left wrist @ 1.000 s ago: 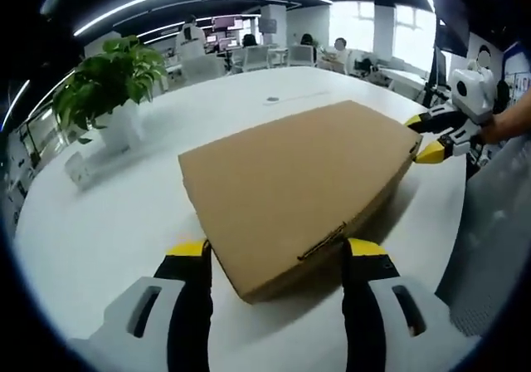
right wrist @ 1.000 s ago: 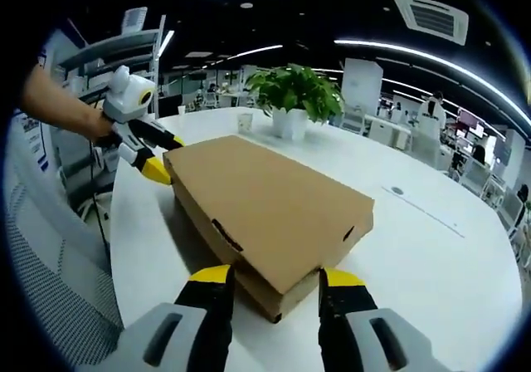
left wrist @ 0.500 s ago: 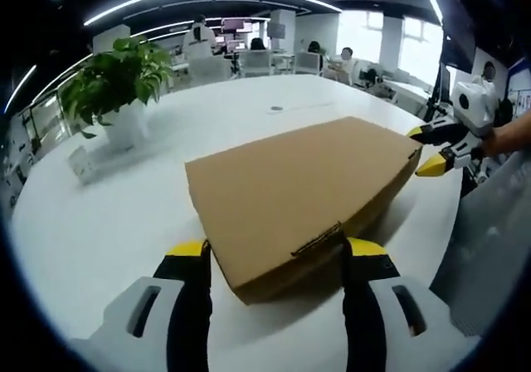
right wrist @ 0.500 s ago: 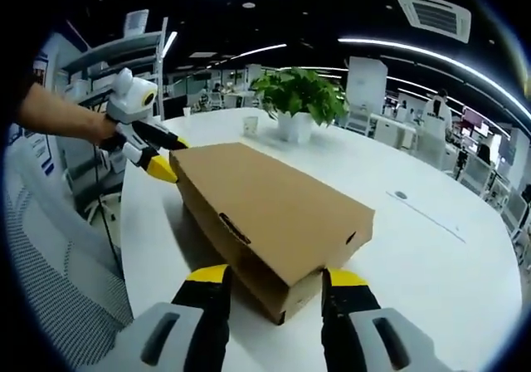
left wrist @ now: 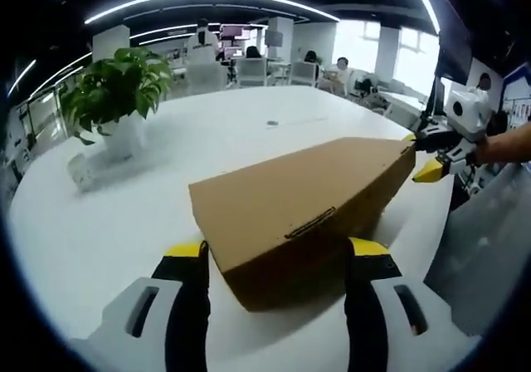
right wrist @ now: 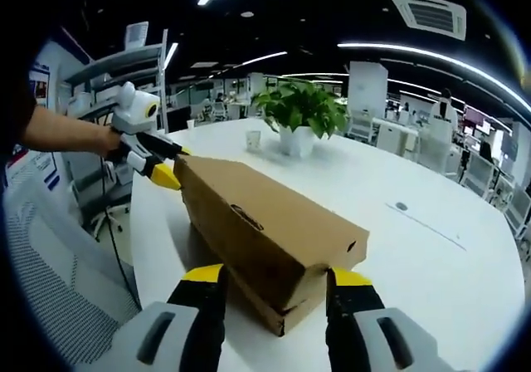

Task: Operate the shoe box by opening the lid, removing the specified soft item, and placing it in the target area until the item is outside and the box remains undamaged.

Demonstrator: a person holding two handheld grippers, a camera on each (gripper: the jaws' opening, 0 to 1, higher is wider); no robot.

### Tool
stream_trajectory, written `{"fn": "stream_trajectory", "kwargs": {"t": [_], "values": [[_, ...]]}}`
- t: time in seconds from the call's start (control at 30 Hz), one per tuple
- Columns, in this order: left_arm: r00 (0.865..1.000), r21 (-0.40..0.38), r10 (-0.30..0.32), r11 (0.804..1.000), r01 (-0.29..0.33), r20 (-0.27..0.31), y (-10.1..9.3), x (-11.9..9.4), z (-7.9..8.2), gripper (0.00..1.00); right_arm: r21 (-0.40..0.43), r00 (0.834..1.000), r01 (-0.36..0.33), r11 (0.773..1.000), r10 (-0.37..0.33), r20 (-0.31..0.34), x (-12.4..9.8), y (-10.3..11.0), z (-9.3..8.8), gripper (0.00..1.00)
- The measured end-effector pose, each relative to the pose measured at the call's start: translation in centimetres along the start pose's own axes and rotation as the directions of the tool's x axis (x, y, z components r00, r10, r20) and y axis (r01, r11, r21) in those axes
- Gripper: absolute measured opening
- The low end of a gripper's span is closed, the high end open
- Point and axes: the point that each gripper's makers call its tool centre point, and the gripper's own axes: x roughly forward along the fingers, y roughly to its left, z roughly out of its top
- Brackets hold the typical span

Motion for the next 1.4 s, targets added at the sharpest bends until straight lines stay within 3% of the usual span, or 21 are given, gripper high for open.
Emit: {"fn": "stream_trajectory", "kwargs": {"t": [0.7,1.1,1.4], "values": [[0.997,0.036,0.017,0.999,-0.02,0.08,1.2,-0.3,4.6,0.63,-0.039,0.995,0.037,0.999,-0.034,0.094,-0.2,-2.5,4.6,0.44],[0.992,0.045,0.048,0.998,-0.053,0.115,2.8,0.2,6.8,0.56,-0.042,0.986,0.095,0.995,-0.089,0.138,0.4,-4.7,6.7,0.35],[0.987,0.053,0.088,0.994,-0.096,0.137,4.4,0.7,8.0,0.45,-0.068,0.983,0.127,0.99,-0.116,0.144,0.9,-6.4,7.7,0.28]]}}
